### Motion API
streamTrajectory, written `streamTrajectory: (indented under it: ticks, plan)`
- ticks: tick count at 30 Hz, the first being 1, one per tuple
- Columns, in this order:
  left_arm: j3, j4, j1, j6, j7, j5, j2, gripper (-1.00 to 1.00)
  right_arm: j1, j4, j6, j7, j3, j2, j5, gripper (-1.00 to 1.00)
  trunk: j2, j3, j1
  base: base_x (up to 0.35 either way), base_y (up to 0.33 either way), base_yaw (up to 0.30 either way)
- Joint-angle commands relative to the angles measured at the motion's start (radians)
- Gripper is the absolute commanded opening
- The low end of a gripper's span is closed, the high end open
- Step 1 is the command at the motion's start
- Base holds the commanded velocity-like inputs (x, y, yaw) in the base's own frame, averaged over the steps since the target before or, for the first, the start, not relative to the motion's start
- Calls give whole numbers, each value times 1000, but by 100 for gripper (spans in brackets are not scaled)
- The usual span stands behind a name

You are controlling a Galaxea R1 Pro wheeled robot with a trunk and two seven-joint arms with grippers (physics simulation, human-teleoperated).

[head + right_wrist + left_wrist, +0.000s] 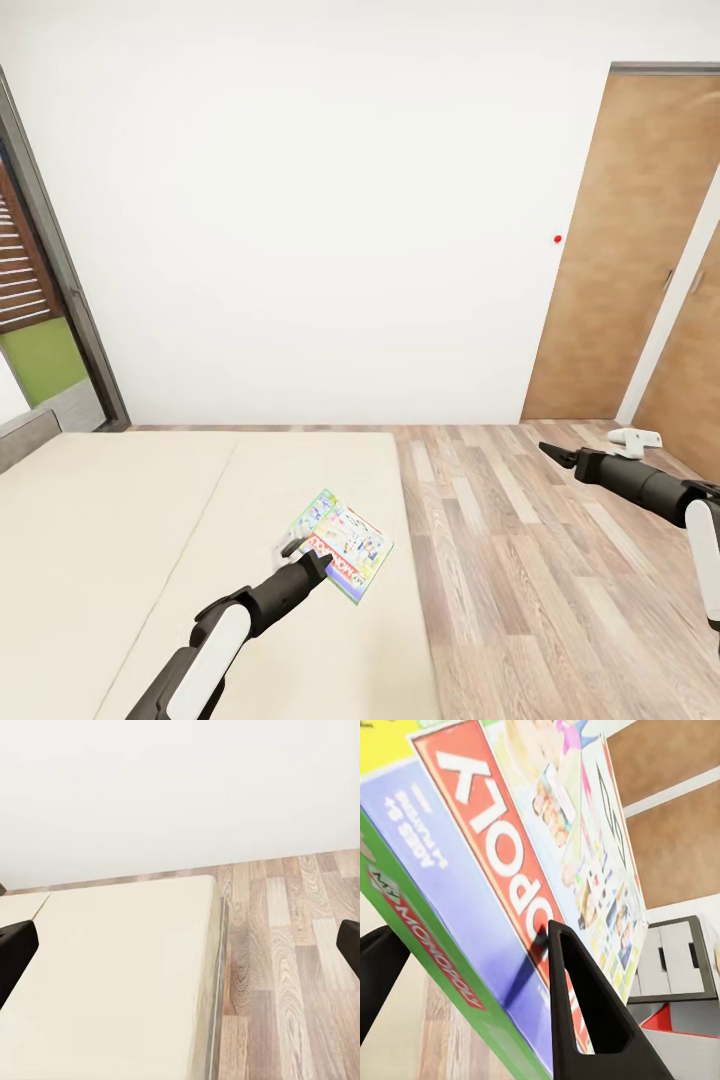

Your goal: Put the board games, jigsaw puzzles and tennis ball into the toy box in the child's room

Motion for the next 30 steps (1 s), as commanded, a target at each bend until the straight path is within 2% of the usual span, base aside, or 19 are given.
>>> streamTrajectory:
  ticks: [1,28,30]
  plan:
    - [1,0,-1,4,-1,4,0,-100,-1,0,7,0,-1,0,-5,100,-1,-1,0,0,0,0]
    - [1,0,-1,4,-1,4,0,-100,-1,0,7,0,-1,0,-5,100,-1,-1,0,0,0,0]
    - [1,-1,-1,6,-2,4,0,-100,-5,0,5,-1,-13,0,-6,100,-1,-1,0,22,0,0]
